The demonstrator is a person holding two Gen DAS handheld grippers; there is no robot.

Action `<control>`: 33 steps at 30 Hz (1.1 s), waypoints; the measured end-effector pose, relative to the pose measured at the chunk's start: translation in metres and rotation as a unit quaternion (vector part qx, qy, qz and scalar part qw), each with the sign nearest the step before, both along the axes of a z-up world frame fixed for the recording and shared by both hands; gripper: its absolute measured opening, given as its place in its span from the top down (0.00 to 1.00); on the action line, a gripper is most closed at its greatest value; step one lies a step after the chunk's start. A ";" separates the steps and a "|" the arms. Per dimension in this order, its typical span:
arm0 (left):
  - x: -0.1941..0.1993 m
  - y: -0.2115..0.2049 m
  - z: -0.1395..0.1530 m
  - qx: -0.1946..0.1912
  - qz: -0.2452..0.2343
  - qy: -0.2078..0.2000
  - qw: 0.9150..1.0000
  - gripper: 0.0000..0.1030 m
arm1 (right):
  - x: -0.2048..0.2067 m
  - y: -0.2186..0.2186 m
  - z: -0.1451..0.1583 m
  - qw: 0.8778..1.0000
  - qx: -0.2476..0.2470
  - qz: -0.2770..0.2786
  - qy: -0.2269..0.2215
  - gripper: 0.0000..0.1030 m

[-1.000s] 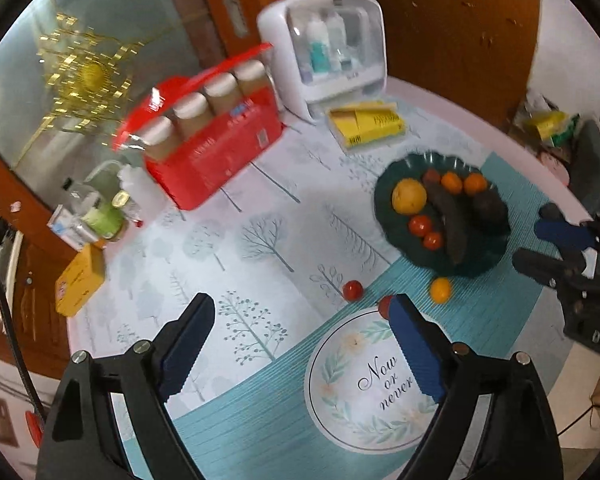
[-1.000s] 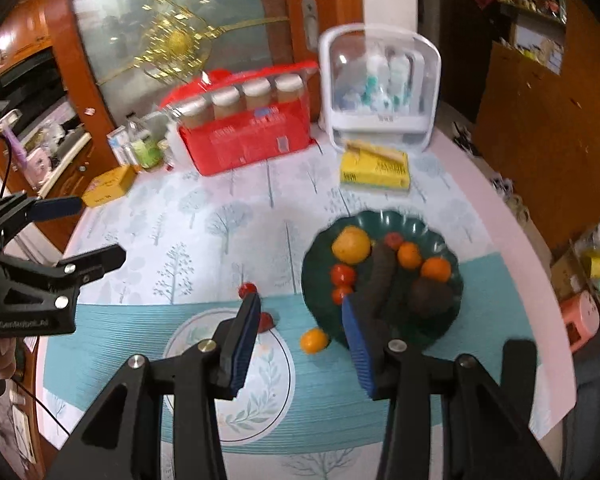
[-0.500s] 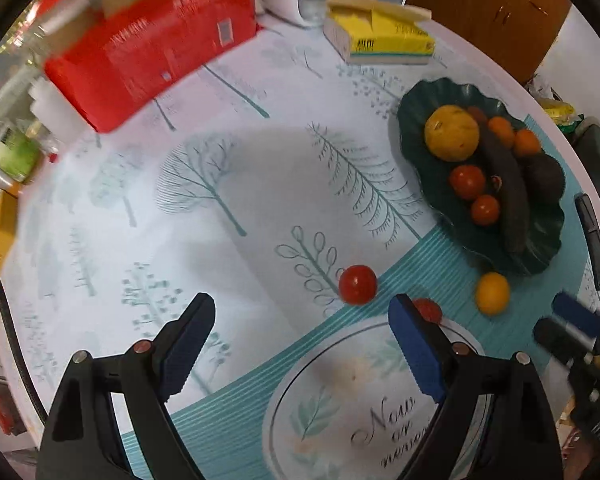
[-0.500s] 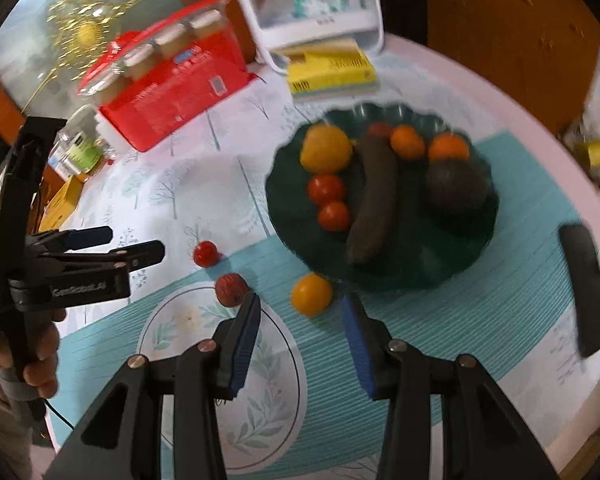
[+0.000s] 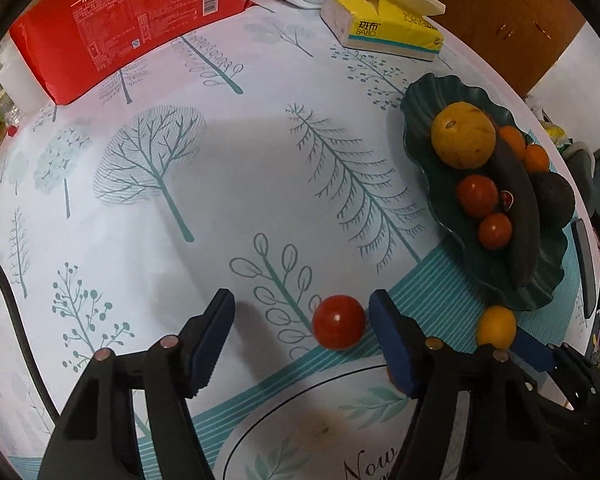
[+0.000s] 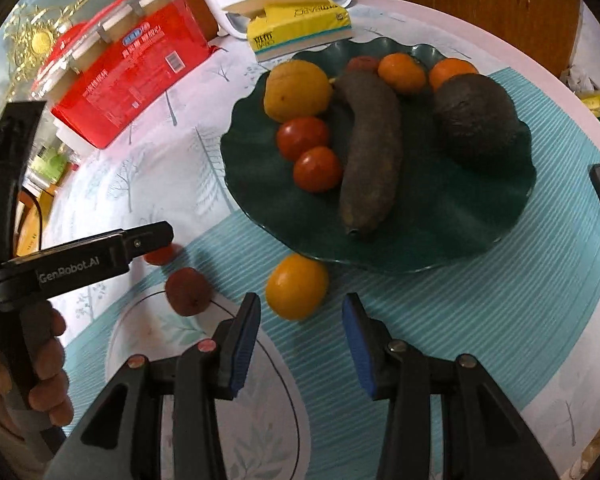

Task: Organize fruits
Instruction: 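Grasp a cherry tomato with the left gripper while the right grasps the small yellow orange, then carry the tomato and small yellow orange over the green plate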

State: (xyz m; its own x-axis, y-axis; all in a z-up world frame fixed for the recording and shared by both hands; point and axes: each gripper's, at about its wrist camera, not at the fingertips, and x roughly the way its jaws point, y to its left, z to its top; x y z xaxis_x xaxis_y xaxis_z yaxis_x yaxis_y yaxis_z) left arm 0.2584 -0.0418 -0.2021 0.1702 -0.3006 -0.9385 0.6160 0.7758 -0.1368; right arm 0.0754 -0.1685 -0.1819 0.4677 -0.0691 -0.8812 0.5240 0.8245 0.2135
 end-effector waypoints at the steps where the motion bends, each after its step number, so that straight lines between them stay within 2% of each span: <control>1: 0.000 0.000 0.000 0.000 0.000 -0.002 1.000 0.37 | 0.003 0.002 -0.001 1.000 -0.006 0.002 -0.001 0.58; 4: -0.002 0.000 -0.001 -0.003 0.001 -0.004 1.000 0.40 | 0.008 0.006 -0.002 1.000 -0.026 0.009 -0.003 0.58; 6: -0.004 -0.001 0.000 -0.007 -0.002 -0.008 1.000 0.47 | 0.010 0.008 -0.002 0.999 -0.038 0.011 -0.004 0.58; 7: -0.005 -0.002 0.000 -0.009 -0.004 -0.009 1.000 0.54 | 0.011 0.008 -0.002 0.999 -0.044 0.013 -0.005 0.60; 9: -0.008 -0.003 0.000 -0.010 -0.007 -0.012 1.000 0.64 | 0.014 0.009 -0.003 0.998 -0.055 0.015 -0.003 0.68; 11: -0.011 -0.003 0.001 -0.012 -0.007 -0.015 1.000 0.77 | 0.013 0.008 -0.002 0.998 -0.054 0.016 -0.007 0.68; 18: -0.023 0.014 0.003 -0.012 0.021 -0.009 1.000 0.77 | 0.008 0.007 -0.002 0.999 -0.042 0.022 -0.013 0.69; 22: -0.035 0.027 0.014 -0.004 0.030 -0.018 0.999 0.78 | 0.001 0.008 0.003 0.999 -0.039 0.029 -0.023 0.69; 28: -0.064 0.036 0.052 -0.008 0.036 -0.041 0.998 0.77 | -0.021 0.013 0.022 0.997 -0.037 0.041 -0.047 0.69; 33: -0.095 0.028 0.093 -0.041 0.041 -0.046 0.997 0.77 | -0.045 0.014 0.041 0.996 -0.043 0.055 -0.054 0.69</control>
State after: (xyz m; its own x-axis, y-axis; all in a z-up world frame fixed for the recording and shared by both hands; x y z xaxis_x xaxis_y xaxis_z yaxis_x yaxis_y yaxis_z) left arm 0.1635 -0.0142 -0.1093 0.2809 -0.3580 -0.8905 0.5640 0.8123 -0.1487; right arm 0.0308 -0.1541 -0.1407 0.5677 -0.0848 -0.8189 0.4071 0.8935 0.1897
